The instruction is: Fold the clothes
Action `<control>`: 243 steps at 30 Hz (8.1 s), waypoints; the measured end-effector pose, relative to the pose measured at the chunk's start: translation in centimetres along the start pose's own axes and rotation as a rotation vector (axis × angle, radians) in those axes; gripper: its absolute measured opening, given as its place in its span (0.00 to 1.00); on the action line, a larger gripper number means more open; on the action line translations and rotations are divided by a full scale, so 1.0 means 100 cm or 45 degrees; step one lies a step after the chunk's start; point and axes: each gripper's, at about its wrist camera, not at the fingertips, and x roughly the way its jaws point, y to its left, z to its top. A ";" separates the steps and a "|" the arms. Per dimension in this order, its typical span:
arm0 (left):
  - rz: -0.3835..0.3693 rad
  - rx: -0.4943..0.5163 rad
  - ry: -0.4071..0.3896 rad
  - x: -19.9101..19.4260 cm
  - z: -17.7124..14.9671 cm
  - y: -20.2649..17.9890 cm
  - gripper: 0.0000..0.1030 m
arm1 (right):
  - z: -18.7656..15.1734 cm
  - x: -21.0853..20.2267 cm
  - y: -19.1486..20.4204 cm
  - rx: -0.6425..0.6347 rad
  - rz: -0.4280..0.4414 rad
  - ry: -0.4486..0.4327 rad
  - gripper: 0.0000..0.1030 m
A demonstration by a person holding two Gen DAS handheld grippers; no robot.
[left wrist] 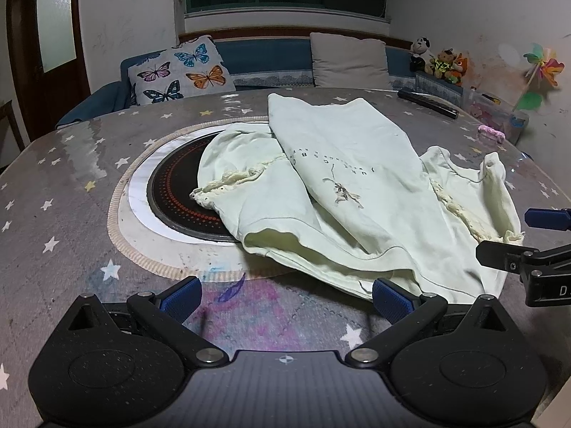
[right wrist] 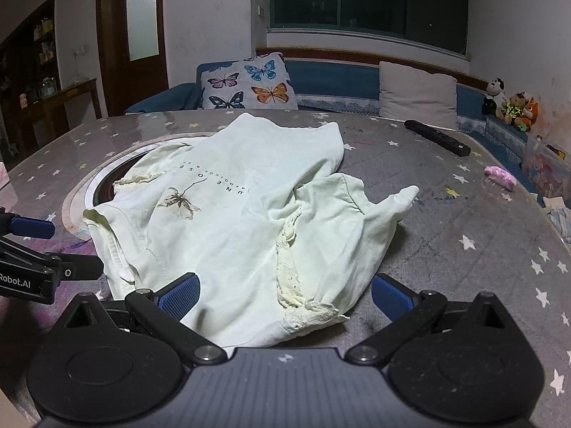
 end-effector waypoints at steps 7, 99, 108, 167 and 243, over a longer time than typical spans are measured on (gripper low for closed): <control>0.008 -0.003 -0.007 0.001 0.005 0.002 1.00 | 0.005 0.006 -0.002 0.001 -0.002 0.004 1.00; 0.253 -0.138 -0.051 -0.021 0.078 0.144 0.27 | 0.054 -0.012 -0.116 0.193 -0.036 0.154 0.18; 0.041 0.089 -0.008 0.067 0.129 0.076 0.26 | 0.103 0.067 -0.113 0.153 0.031 0.141 0.20; -0.073 0.198 0.043 0.184 0.171 0.052 0.03 | 0.140 0.194 -0.122 0.183 0.056 0.144 0.32; 0.240 0.206 -0.082 0.236 0.225 0.121 0.09 | 0.162 0.246 -0.130 0.126 -0.126 0.070 0.01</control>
